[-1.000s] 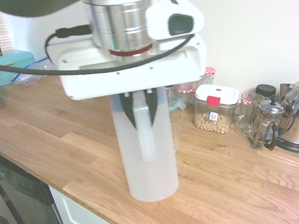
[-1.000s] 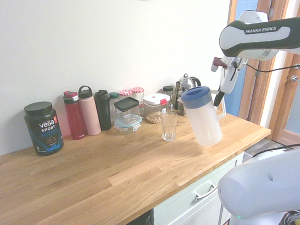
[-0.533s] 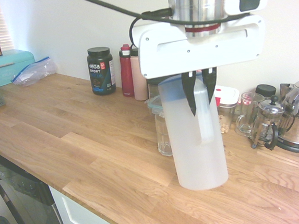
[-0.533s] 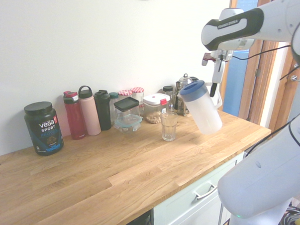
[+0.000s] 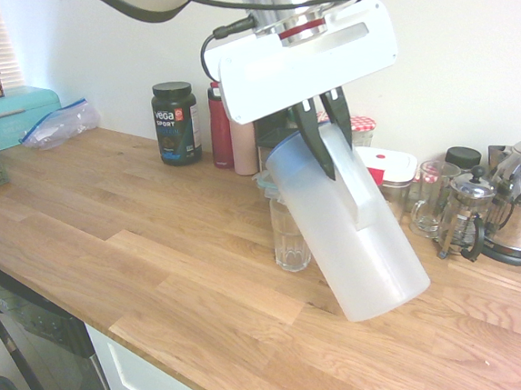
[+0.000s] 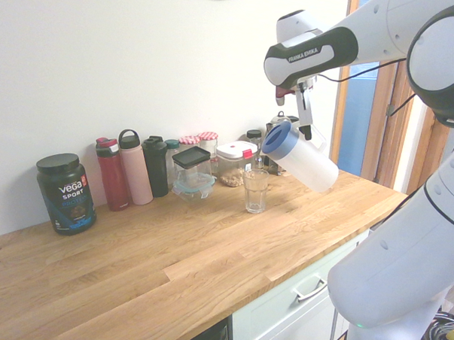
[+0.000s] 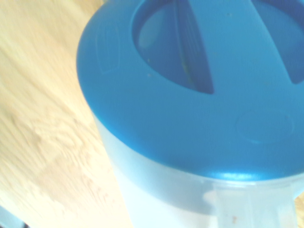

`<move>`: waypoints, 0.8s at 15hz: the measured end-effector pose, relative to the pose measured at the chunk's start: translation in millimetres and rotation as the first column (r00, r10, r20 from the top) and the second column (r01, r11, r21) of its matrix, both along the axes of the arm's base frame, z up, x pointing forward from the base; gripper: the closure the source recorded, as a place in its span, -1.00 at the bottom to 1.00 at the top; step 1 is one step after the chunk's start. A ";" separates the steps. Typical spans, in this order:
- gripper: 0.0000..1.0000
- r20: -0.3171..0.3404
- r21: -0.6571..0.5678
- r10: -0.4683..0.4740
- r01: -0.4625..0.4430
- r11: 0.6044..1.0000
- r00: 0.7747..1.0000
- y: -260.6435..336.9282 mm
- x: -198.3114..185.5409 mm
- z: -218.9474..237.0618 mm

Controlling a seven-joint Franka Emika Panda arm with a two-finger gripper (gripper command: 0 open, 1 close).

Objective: Pour me some water

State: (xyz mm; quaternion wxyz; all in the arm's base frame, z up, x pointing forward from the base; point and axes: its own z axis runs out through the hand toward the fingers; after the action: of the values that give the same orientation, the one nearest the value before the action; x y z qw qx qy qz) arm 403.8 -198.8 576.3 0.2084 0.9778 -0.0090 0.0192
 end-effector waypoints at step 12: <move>1.00 -0.148 -0.241 0.032 -0.068 0.968 0.988 42.7 12.3 -31.1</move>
State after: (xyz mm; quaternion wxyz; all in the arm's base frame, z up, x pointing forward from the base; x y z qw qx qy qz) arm 416.1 -156.1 545.2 0.3273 0.9433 0.0331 -0.0447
